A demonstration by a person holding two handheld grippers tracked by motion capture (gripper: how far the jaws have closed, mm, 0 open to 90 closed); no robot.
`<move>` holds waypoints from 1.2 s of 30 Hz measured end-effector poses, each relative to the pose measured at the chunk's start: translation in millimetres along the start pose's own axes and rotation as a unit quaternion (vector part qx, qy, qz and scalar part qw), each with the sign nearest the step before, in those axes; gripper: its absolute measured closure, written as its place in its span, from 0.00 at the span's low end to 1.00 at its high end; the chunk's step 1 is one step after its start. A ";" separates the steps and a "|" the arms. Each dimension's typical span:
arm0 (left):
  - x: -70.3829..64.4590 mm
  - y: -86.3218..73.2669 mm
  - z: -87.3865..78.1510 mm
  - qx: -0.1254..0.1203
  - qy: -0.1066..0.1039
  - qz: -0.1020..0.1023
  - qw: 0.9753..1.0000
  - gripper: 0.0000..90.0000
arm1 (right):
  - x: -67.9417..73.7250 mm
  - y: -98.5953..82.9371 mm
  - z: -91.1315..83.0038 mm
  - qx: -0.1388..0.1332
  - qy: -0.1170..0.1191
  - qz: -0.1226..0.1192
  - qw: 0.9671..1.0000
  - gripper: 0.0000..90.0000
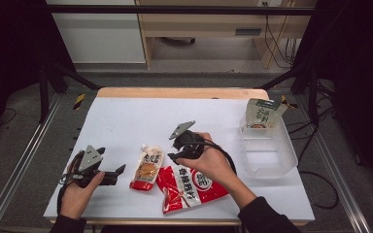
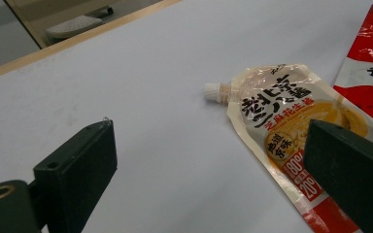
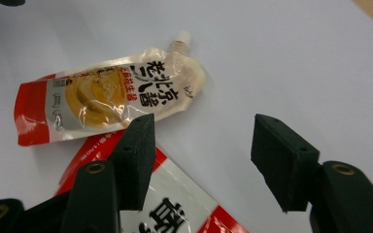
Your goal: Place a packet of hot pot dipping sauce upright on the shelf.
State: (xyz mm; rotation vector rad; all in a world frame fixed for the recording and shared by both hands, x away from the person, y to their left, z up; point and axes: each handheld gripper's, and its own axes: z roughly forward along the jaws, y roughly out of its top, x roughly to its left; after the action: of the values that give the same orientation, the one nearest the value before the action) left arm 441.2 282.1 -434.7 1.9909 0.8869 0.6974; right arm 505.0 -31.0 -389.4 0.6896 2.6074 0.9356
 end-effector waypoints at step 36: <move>0.9 0.7 0.9 0.003 0.000 0.006 1.000 0.06 | 4.2 11.7 98.3 0.050 0.062 0.087 0.993 0.78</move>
State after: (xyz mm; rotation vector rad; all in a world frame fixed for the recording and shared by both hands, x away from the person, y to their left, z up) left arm 442.6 282.1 -434.4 2.0030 0.8780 0.7016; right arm 546.1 30.1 -455.8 0.9265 2.7539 0.9303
